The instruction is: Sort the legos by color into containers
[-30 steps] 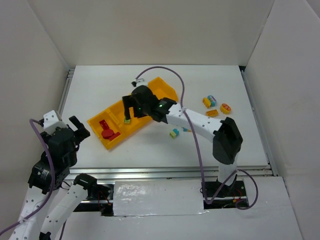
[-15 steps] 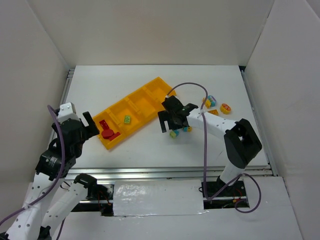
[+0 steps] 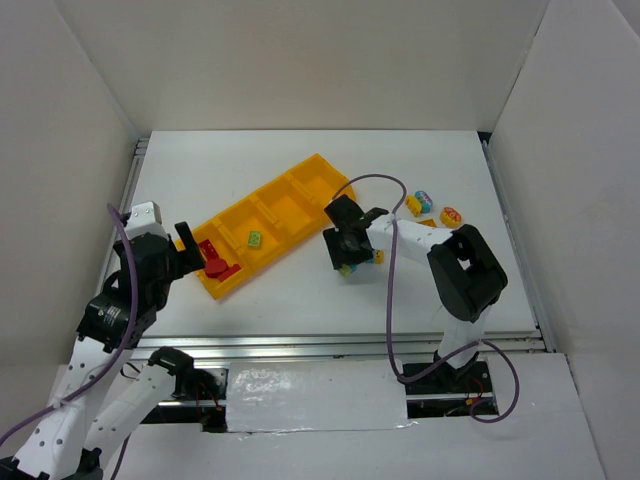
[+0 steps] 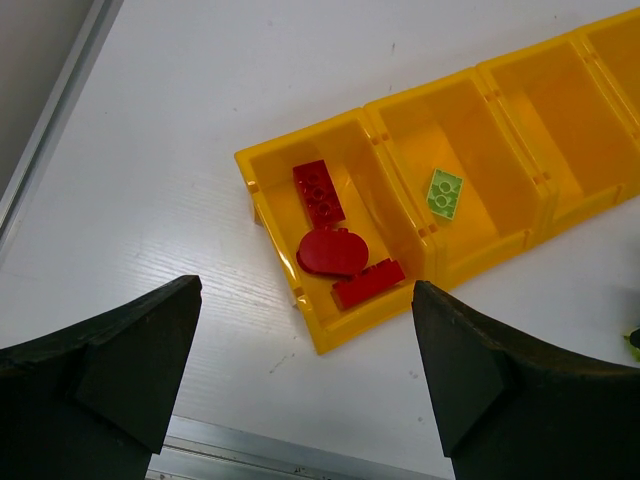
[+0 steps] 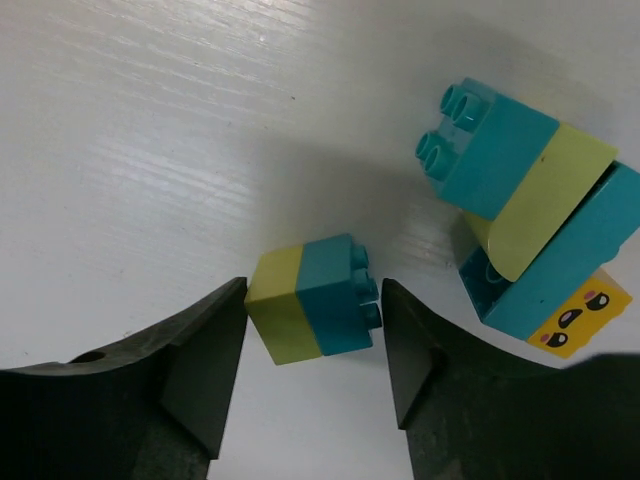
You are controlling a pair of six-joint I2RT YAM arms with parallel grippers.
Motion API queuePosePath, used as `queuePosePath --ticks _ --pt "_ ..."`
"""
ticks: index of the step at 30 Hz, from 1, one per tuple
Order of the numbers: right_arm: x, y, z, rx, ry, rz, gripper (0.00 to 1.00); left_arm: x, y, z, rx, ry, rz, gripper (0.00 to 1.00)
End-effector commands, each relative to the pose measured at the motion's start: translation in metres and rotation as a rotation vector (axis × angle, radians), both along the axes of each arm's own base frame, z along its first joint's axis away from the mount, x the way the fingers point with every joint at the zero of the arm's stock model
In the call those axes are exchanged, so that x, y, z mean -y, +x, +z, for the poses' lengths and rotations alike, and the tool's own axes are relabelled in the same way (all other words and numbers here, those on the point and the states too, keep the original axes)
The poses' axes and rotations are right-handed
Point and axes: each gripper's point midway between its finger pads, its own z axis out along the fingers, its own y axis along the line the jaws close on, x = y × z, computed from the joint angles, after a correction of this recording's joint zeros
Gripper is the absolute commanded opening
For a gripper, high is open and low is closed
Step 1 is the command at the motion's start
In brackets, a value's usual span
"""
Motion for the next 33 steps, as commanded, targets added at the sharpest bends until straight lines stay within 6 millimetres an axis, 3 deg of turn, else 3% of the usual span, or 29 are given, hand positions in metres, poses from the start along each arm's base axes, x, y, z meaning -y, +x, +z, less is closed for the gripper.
queuePosePath --ticks 1,3,5,6,7,8,11,12,14,15,17,18,19,25,30,33 --pt "-0.012 0.009 0.007 0.035 0.056 0.018 0.61 0.002 0.006 0.006 0.023 0.011 -0.015 1.00" --pt "-0.014 0.001 0.004 0.014 0.080 0.030 0.57 0.003 0.007 0.004 0.016 0.012 -0.020 0.99" --pt "-0.018 -0.003 0.009 0.017 0.114 0.038 0.44 0.004 0.009 0.004 0.012 0.013 -0.027 1.00" --pt "-0.017 -0.006 0.008 0.016 0.123 0.039 0.31 0.005 0.009 0.003 0.008 0.010 -0.033 1.00" --pt "-0.020 -0.008 0.016 0.034 0.147 0.045 0.10 0.007 0.009 0.002 0.003 0.010 -0.043 1.00" --pt "-0.021 -0.009 0.022 0.045 0.164 0.038 0.00 0.010 0.011 0.000 -0.006 0.007 -0.056 0.99" --pt "-0.043 -0.036 0.043 0.096 0.234 0.141 0.00 0.034 0.017 -0.004 -0.034 -0.047 -0.163 1.00" --pt "-0.053 -0.039 0.066 0.168 0.286 0.174 0.00 0.051 0.016 -0.006 -0.056 -0.102 -0.236 0.99" --pt "-0.074 -0.065 0.080 0.220 0.328 0.278 0.00 0.080 0.020 -0.010 -0.073 -0.223 -0.322 1.00" --pt "-0.078 -0.072 0.099 0.286 0.357 0.301 0.00 0.105 0.016 -0.011 -0.095 -0.329 -0.408 1.00" --pt "-0.085 -0.088 0.106 0.322 0.386 0.363 0.00 0.131 0.021 -0.019 -0.107 -0.435 -0.490 0.99" --pt "-0.095 -0.100 0.123 0.363 0.441 0.413 0.00 0.143 0.020 -0.020 -0.117 -0.500 -0.528 1.00" --pt "-0.098 -0.106 0.127 0.374 0.458 0.444 0.00 0.160 0.013 -0.031 -0.175 -0.564 -0.605 1.00" --pt "-0.096 -0.123 0.144 0.454 0.470 0.492 0.00 0.220 -0.003 -0.037 -0.270 -0.750 -0.838 0.98" --pt "-0.096 -0.125 0.148 0.466 0.456 0.494 0.00 0.257 -0.023 -0.032 -0.293 -0.797 -0.952 0.99" --pt "-0.097 -0.123 0.149 0.471 0.440 0.485 0.00 0.266 -0.022 -0.036 -0.303 -0.792 -0.954 0.99"
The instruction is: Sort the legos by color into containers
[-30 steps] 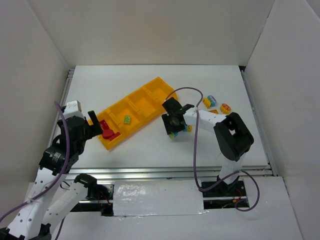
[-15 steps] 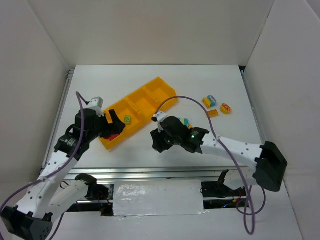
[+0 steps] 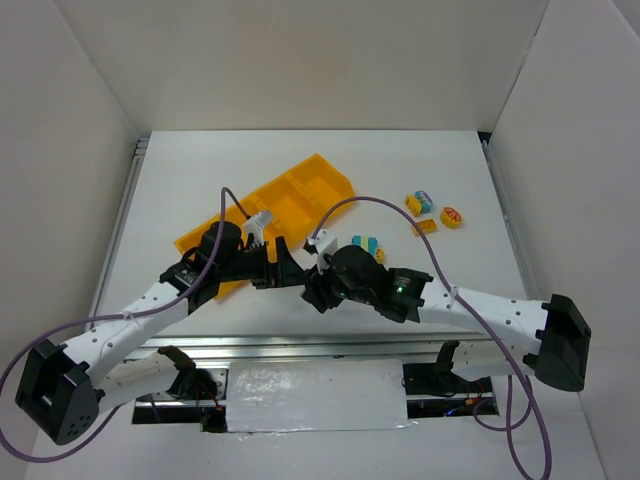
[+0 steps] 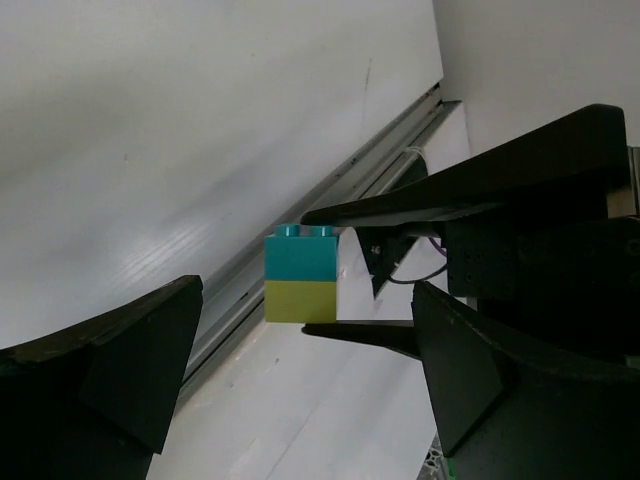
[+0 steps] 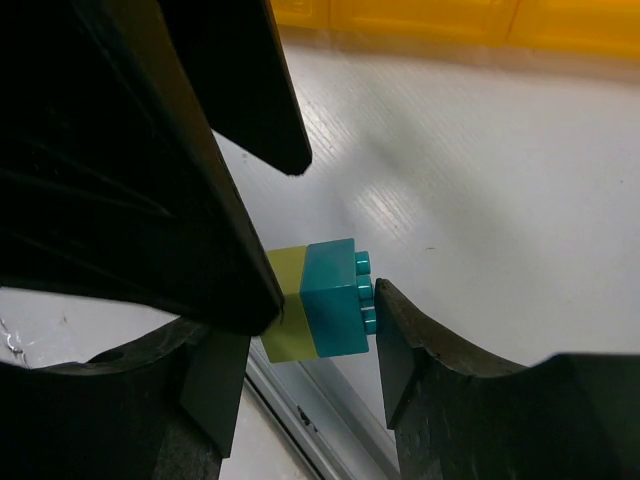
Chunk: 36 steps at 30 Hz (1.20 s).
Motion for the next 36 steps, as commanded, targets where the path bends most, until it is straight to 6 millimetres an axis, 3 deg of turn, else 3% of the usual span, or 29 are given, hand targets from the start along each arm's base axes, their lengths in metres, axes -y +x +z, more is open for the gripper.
queuePosePath --ticks 1,9,15,20,23,27,32,33,34,35,36 --pt "-0.003 0.006 0.017 0.060 0.022 -0.022 0.00 0.019 0.003 0.019 0.040 -0.079 -0.032 0.98" --pt "0.002 0.013 0.039 0.125 0.106 -0.088 0.00 0.025 -0.003 -0.002 -0.004 -0.061 -0.046 0.87" --pt "-0.004 0.013 0.058 0.144 0.171 -0.081 0.00 0.036 -0.009 -0.001 0.000 -0.071 -0.092 0.77" --pt "-0.012 0.017 0.056 0.147 0.186 -0.084 0.00 0.051 -0.020 0.010 0.019 -0.129 -0.160 0.67" --pt "-0.009 0.026 0.050 0.164 0.196 -0.143 0.00 0.058 -0.024 0.012 0.032 -0.115 -0.181 0.53" --pt "-0.009 0.031 0.046 0.172 0.206 -0.175 0.00 0.062 -0.029 0.012 0.030 -0.106 -0.206 0.24" --pt "-0.010 0.032 0.045 0.165 0.212 -0.187 0.00 0.063 -0.031 0.019 0.056 -0.113 -0.227 0.01" --pt "-0.009 0.031 0.045 0.163 0.216 -0.187 0.05 0.063 -0.031 0.020 0.061 -0.117 -0.230 0.00" --pt "-0.009 0.030 0.047 0.163 0.224 -0.179 0.16 0.063 -0.031 0.022 0.072 -0.118 -0.231 0.00" --pt "-0.009 0.027 0.044 0.155 0.225 -0.170 0.56 0.062 -0.030 0.023 0.082 -0.117 -0.226 0.00" --pt "-0.008 0.026 0.049 0.154 0.244 -0.169 0.79 0.062 -0.030 0.024 0.092 -0.115 -0.226 0.00"
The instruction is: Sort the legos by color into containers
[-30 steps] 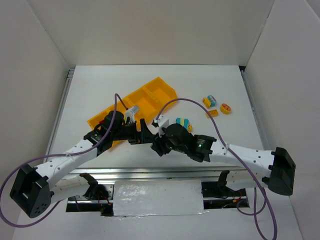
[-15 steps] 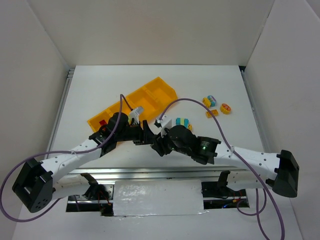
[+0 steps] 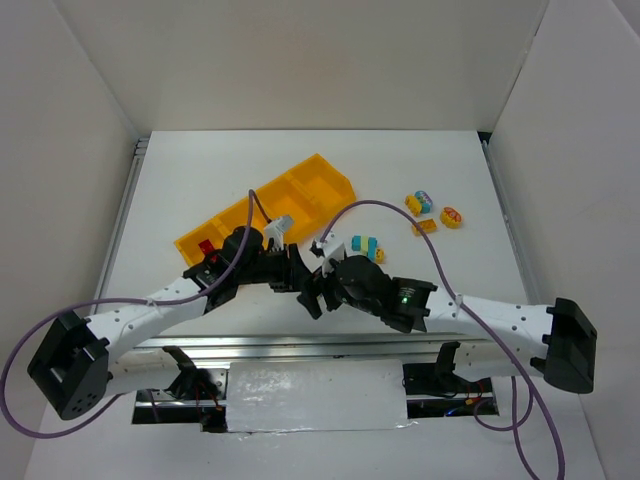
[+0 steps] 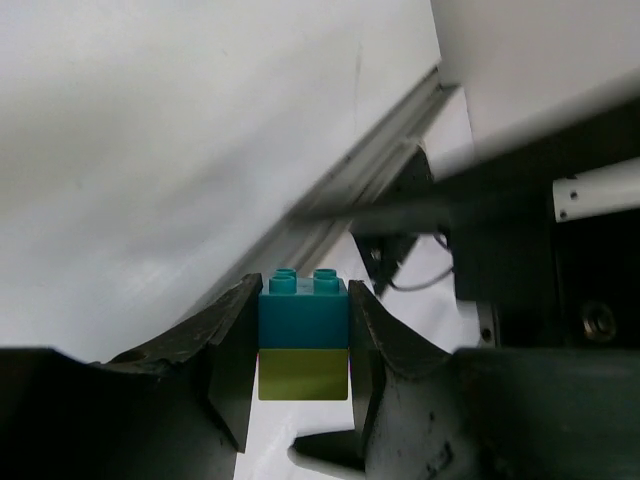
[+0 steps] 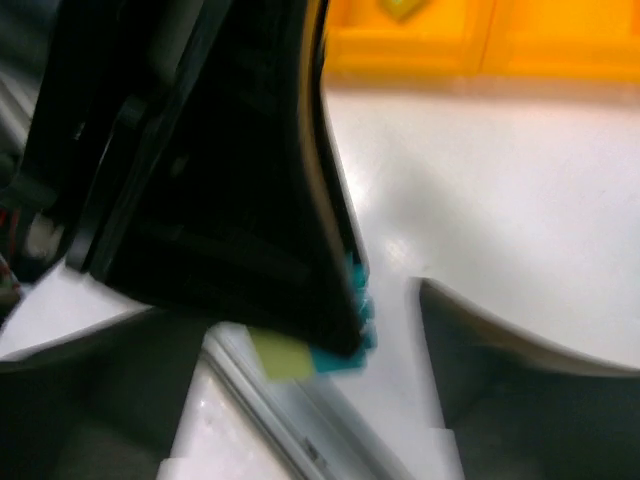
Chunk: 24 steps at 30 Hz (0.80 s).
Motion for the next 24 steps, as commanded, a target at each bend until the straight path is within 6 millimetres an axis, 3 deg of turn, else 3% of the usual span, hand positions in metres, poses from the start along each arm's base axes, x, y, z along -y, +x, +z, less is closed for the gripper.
queuePosePath --ticks 1,6,10,14,15,16,17,24 --pt "-0.009 0.020 0.044 0.083 0.186 -0.082 0.99 0.018 -0.024 0.039 0.086 -0.090 -0.152 0.00" --pt "-0.001 0.002 0.050 0.042 0.223 0.019 1.00 0.015 -0.024 0.046 0.125 -0.072 -0.163 0.00" --pt "0.017 -0.007 0.050 -0.016 0.232 0.062 1.00 0.012 -0.024 0.052 0.178 -0.067 -0.174 0.00" --pt "0.028 -0.037 0.061 -0.110 0.328 0.271 1.00 0.011 -0.029 0.061 0.239 -0.086 -0.212 0.00" --pt "0.034 -0.038 0.072 -0.098 0.375 0.296 1.00 0.011 -0.030 0.064 0.267 -0.094 -0.225 0.00" --pt "0.033 -0.055 0.073 -0.140 0.404 0.381 1.00 0.011 -0.035 0.068 0.280 -0.112 -0.249 0.00" --pt "0.034 -0.059 0.076 -0.146 0.420 0.405 0.99 0.012 -0.038 0.073 0.298 -0.129 -0.269 0.00" --pt "0.035 -0.070 0.092 -0.151 0.490 0.473 0.93 0.010 -0.054 0.097 0.386 -0.209 -0.353 0.00"
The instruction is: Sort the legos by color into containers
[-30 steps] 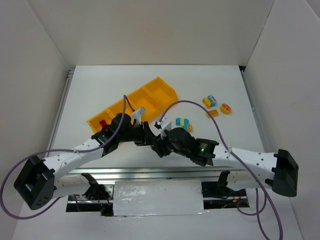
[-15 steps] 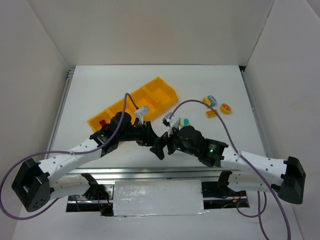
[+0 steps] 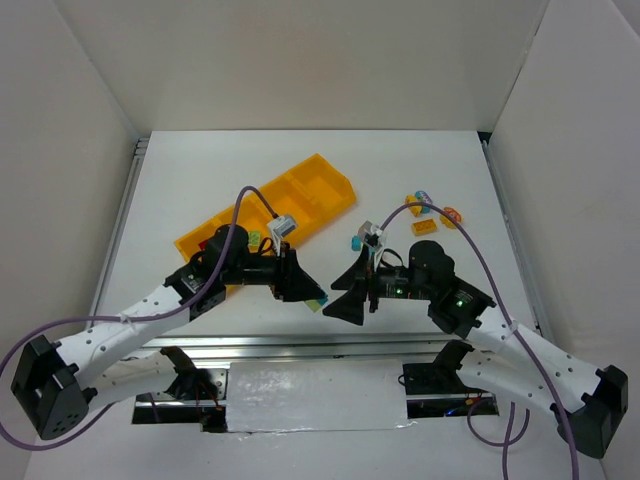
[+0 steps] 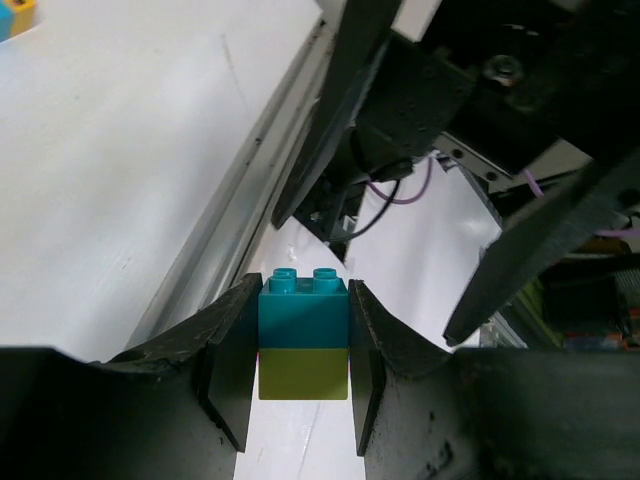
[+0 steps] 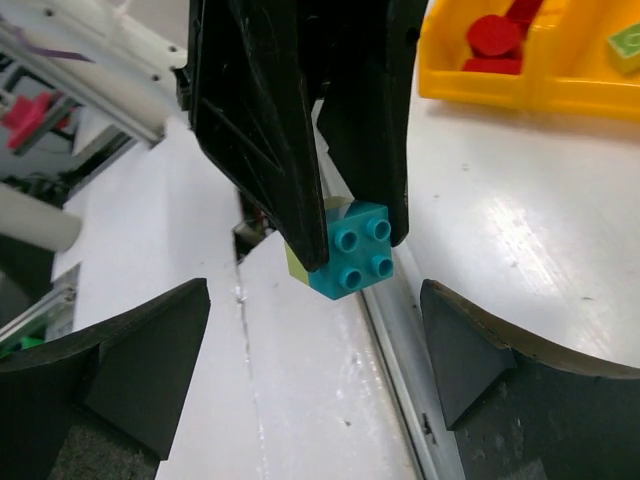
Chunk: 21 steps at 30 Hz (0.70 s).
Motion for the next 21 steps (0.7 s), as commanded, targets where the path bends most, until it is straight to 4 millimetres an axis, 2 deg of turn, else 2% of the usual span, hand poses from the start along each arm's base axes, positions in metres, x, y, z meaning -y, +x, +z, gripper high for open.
queuePosePath --ticks 1,4,10,18,21 --pt "-0.004 -0.020 0.021 0.018 0.094 0.126 0.92 0.002 -0.015 0.035 0.130 -0.109 -0.098 0.00" --pt "-0.006 -0.028 0.024 0.010 0.114 0.189 0.89 0.001 -0.020 0.041 0.144 -0.137 -0.118 0.00" --pt "-0.010 -0.023 0.024 0.013 0.128 0.175 0.82 0.000 -0.031 0.049 0.147 -0.187 -0.162 0.00" --pt "-0.014 -0.016 0.028 0.012 0.136 0.160 0.65 -0.001 -0.039 0.060 0.167 -0.235 -0.199 0.00" --pt "-0.016 -0.018 0.029 0.002 0.145 0.179 0.55 -0.001 -0.039 0.060 0.169 -0.237 -0.203 0.00"
